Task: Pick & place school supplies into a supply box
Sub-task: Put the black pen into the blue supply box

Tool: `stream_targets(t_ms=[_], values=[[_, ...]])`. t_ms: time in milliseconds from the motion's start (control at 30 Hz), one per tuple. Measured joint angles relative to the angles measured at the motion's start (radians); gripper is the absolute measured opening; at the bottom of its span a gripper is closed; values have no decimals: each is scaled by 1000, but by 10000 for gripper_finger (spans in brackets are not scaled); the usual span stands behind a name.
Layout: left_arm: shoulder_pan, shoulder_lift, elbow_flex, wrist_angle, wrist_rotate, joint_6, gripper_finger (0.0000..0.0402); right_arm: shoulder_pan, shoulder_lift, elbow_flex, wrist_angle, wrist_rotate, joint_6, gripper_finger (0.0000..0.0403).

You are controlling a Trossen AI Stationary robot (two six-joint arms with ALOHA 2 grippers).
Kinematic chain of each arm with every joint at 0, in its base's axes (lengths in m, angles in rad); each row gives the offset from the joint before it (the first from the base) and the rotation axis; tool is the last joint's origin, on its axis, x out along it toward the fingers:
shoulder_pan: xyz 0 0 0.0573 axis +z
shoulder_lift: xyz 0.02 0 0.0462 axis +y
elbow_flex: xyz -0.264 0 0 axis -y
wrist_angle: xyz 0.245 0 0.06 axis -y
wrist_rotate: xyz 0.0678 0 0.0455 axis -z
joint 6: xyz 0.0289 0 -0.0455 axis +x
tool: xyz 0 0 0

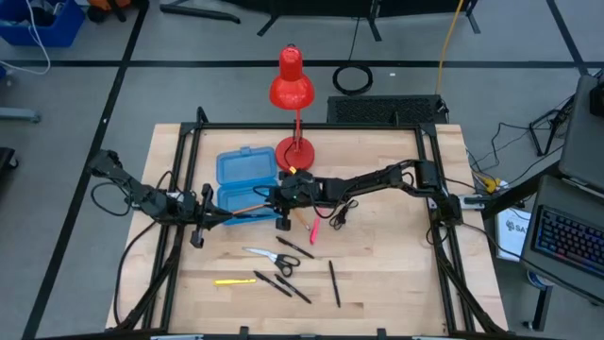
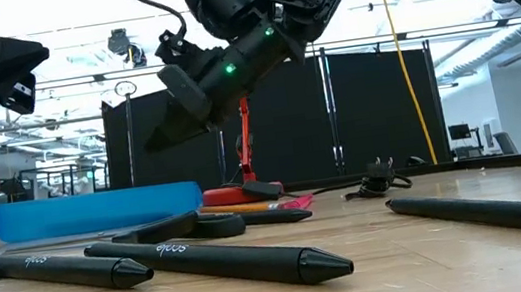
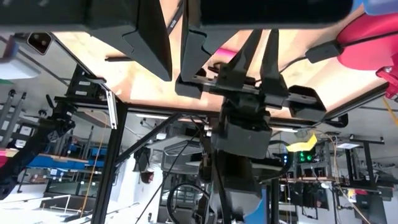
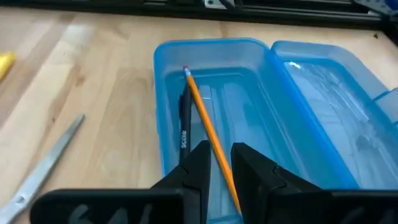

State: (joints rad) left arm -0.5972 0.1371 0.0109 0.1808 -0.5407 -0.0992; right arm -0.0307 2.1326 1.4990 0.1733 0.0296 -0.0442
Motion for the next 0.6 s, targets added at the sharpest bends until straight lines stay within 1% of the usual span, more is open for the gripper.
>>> stream_targets(t_ms=[200, 333, 400, 600], values=[[0, 0, 0, 1, 0, -6, 37, 0, -21, 1, -72, 2, 66, 50], [0, 0, 0, 0, 0, -11, 37, 7, -45, -2, -126, 2, 71, 43], [0, 0, 0, 0, 0, -12, 37, 15, -65, -4, -181, 2, 71, 38], [0, 0, 0, -6, -1, -15, 37, 40, -116, -3, -237, 2, 76, 21]])
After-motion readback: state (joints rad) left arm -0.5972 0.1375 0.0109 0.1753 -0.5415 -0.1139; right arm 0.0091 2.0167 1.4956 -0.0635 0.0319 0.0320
